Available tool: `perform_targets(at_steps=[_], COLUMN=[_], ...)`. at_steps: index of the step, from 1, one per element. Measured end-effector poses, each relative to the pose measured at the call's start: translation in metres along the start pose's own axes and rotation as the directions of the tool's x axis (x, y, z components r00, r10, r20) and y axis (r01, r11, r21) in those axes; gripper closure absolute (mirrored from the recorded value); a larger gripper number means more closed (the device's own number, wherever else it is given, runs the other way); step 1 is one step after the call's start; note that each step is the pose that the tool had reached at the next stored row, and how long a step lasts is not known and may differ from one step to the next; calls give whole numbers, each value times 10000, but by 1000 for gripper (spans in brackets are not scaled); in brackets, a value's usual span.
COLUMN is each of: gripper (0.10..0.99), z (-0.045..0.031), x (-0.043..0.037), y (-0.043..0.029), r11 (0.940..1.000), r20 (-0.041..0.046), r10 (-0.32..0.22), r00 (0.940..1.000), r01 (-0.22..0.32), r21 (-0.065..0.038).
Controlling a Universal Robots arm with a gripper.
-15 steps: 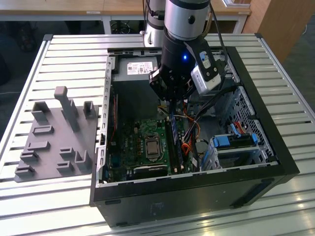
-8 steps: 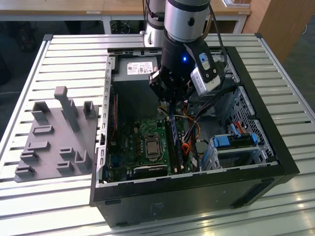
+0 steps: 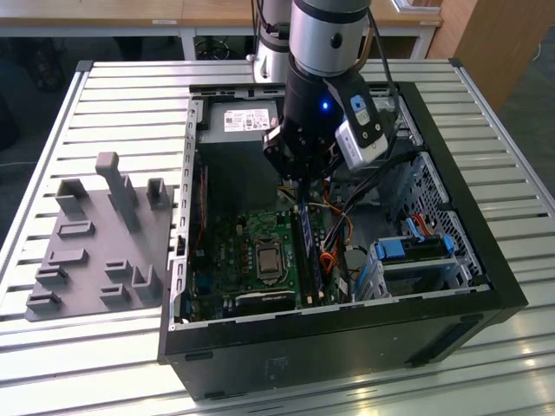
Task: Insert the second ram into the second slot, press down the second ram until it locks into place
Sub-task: 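Press down the second ram until it locks into place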
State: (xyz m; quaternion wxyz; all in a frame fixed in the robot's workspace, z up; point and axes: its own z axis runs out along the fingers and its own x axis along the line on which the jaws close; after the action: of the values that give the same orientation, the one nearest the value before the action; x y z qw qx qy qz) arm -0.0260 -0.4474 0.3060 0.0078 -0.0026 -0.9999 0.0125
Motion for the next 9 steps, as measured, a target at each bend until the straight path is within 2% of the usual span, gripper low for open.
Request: perform_targets(at_steps=[9], gripper=[949], z=[30], x=[-1], y=[1], r11=[10000], r20=[0], r10=[0], r00=[10000], r01=[0], r21=[1])
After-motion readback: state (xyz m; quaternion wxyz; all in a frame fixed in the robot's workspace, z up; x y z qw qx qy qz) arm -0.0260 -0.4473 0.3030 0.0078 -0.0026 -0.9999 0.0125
